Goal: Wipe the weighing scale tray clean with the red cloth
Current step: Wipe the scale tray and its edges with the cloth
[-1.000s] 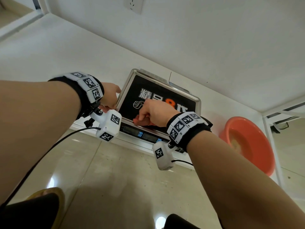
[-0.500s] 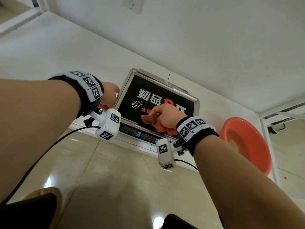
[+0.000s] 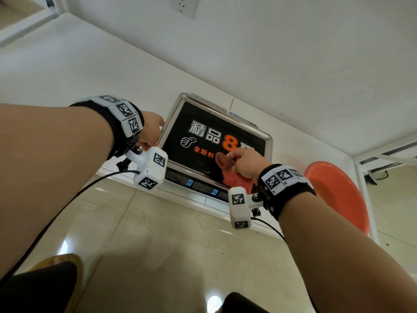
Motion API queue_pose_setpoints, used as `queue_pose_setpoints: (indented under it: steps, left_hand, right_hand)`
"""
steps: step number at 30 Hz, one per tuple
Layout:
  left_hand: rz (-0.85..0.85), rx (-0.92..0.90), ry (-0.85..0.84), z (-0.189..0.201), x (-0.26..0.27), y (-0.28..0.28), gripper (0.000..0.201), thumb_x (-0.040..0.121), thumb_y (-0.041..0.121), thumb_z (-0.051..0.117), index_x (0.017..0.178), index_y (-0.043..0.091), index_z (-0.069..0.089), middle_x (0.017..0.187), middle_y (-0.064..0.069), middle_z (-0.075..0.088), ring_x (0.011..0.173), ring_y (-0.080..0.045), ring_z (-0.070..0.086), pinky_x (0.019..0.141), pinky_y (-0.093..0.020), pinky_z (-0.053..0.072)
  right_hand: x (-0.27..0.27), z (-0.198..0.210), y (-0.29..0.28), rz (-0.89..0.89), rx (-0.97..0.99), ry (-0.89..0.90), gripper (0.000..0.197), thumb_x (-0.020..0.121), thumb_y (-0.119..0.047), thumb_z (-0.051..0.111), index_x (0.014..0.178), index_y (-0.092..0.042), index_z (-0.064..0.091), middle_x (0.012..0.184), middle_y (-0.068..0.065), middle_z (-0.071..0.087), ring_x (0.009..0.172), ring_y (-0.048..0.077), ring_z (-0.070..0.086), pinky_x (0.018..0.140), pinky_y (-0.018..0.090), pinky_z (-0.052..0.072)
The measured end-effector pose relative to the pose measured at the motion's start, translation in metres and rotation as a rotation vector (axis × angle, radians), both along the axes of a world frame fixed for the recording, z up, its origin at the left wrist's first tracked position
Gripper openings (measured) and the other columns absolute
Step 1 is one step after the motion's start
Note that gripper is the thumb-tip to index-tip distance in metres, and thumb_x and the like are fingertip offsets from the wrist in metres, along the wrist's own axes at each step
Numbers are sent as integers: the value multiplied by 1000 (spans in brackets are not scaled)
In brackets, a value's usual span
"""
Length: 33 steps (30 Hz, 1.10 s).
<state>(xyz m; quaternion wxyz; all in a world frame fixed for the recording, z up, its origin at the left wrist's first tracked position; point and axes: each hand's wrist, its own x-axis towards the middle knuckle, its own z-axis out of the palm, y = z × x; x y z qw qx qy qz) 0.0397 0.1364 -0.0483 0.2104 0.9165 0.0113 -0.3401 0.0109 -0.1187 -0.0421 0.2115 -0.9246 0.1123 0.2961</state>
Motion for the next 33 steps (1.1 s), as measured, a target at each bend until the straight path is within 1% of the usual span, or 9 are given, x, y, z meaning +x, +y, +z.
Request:
queue_pose_setpoints:
  steps: [5, 8, 10, 11, 15, 18, 20, 27, 33]
  left_hand:
    - [0, -2, -6, 0, 1, -1, 73, 86, -3, 55, 151, 15, 24, 109, -18, 68, 82, -29, 68, 71, -30, 56]
    - [-6, 8, -13, 1, 0, -2, 72, 87, -3, 54, 150, 13, 24, 110, -18, 68, 89, -30, 70, 73, -32, 57]
    - [-12, 22, -19, 1, 0, -2, 73, 86, -2, 56, 150, 13, 25, 108, -17, 69, 93, -31, 71, 80, -36, 57]
    - [-12, 26, -20, 0, 1, -2, 73, 86, -1, 56, 150, 14, 25, 109, -17, 69, 94, -31, 71, 82, -37, 57]
    - [5, 16, -19, 0, 1, -2, 74, 86, -1, 58, 150, 14, 25, 115, -18, 66, 100, -32, 69, 84, -36, 56]
    - [1, 18, -31, 1, 2, -2, 73, 85, -2, 59, 149, 11, 27, 116, -18, 65, 101, -32, 69, 86, -37, 55]
    - [-4, 24, -31, 2, 1, -2, 74, 85, -2, 59, 149, 11, 27, 119, -19, 64, 103, -32, 68, 88, -37, 54]
    - [-14, 43, -36, 4, 1, -3, 75, 84, -3, 59, 150, 12, 27, 118, -19, 65, 104, -32, 68, 87, -35, 54]
    - [-38, 85, -41, 6, 0, -4, 62, 84, -1, 60, 142, 4, 39, 121, -20, 64, 105, -32, 67, 93, -38, 53]
  right_hand:
    - [-4, -1, 23, 147, -2, 12, 30, 89, -2, 60, 107, -25, 70, 108, -3, 65, 107, 24, 63, 96, 45, 55]
    - [-5, -4, 38, 169, 46, -6, 29, 87, -5, 65, 105, -27, 68, 103, 2, 69, 87, 22, 69, 72, 38, 61]
    - [-7, -5, 47, 197, 79, -8, 30, 88, -6, 65, 107, -30, 65, 99, 5, 71, 71, 23, 68, 53, 30, 55]
    - [-8, -6, 50, 236, 75, -17, 31, 89, -8, 64, 110, -31, 62, 100, 5, 70, 69, 23, 68, 49, 28, 52]
    - [-9, -9, 48, 456, -15, -61, 34, 95, -18, 55, 124, -37, 54, 120, 2, 50, 85, 27, 65, 55, 29, 58]
    - [-8, -7, 38, 606, -70, -21, 42, 99, -27, 52, 139, -37, 45, 138, -2, 37, 103, 21, 57, 79, 32, 58]
    - [-7, -5, 34, 673, -80, 1, 53, 97, -29, 58, 146, -34, 40, 143, -5, 33, 108, 19, 54, 87, 31, 55]
    - [-13, -12, 40, 807, -162, -134, 72, 82, -35, 76, 144, -26, 40, 134, -3, 42, 105, 18, 56, 85, 32, 54]
    - [-17, -21, 43, 803, -127, -245, 53, 82, -34, 74, 128, -25, 50, 111, -9, 45, 94, 16, 56, 71, 25, 47]
